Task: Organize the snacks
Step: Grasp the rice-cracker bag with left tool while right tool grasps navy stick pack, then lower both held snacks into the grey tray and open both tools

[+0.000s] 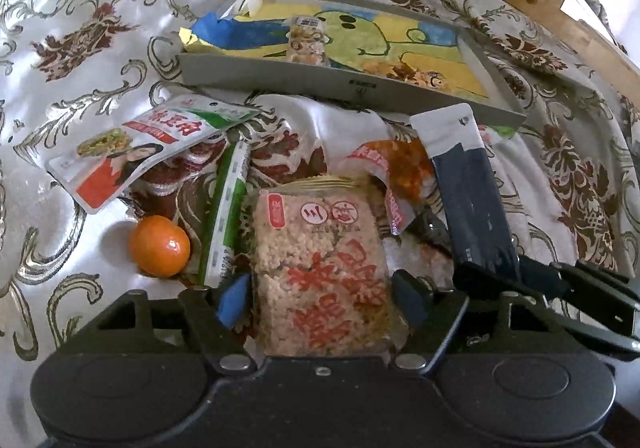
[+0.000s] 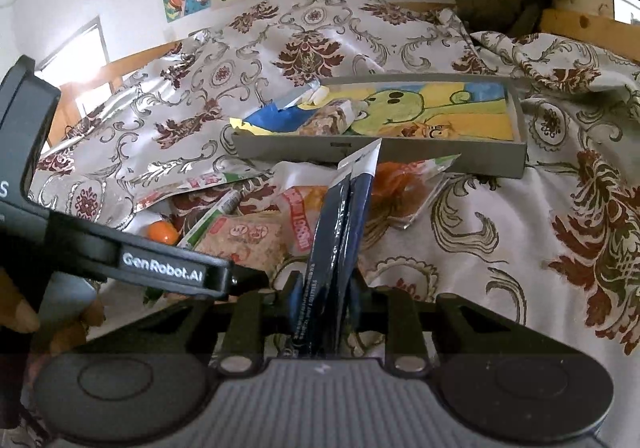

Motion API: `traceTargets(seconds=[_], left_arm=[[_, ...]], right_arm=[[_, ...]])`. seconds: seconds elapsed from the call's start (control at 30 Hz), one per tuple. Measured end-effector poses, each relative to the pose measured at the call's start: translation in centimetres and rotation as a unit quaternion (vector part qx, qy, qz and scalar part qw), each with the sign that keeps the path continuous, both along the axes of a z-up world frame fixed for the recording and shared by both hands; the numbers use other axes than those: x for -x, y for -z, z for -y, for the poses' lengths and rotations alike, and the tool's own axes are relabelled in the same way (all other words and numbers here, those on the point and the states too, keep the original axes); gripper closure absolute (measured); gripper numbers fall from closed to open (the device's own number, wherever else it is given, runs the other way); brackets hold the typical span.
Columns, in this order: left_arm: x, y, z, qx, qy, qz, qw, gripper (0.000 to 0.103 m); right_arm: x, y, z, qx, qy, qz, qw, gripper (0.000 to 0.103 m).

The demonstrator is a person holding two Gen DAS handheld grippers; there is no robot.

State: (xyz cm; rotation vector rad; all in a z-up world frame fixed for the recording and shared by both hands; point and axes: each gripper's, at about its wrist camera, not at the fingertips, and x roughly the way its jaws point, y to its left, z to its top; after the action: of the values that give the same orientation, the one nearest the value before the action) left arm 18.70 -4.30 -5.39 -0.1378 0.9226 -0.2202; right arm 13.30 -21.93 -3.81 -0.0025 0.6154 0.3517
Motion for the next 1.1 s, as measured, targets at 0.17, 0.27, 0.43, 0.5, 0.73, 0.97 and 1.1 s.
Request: traceTargets(seconds=[0.17,0.27,0.43,0.5,0.73,0.97,1.1], left_arm=[[0.5,-0.2,0.1,-0.013,0.005,0.005,0.9999,0.031],[1.3,-0.5,-0.1,-0.012,0.007,0.011,0.9998,0.032],[3.1,-1.4,-0.8,0.000,0.001,0.036,0.9994,0.032],[3.7,-1.8,-1.2,0.006,-0.002,0.048,0.9988,0.032],[4.8,-3.3,-2.0,0.026,-0.020,0.074,0.9967,0.032],[5.0,-3.4,-2.2,0.039,-0.021,0.079,0.9959,0.032],[5.1,-3.6,-2.6,0.045,-0.022,0.085,0.9951,0.032]], right_arm=[[0.1,-0.1,0.1,0.000,0.001,0.004,1.000,0.078],[0.1,-0.2,0.2,-0.001,0.003,0.007,1.000,0.078],[0.4,-0.6,0.0,0.003,0.002,0.015,1.000,0.078],[0.6,-0.8,0.0,0.003,0.001,0.023,1.000,0.080],[1.6,-1.9,-0.1,0.004,-0.002,0.062,0.998,0.095],[1.5,-1.4,-0.4,0.016,-0.003,0.049,0.999,0.098],[1.9,-1.5,-0.8,0.029,-0.003,0.061,0.998,0.100]])
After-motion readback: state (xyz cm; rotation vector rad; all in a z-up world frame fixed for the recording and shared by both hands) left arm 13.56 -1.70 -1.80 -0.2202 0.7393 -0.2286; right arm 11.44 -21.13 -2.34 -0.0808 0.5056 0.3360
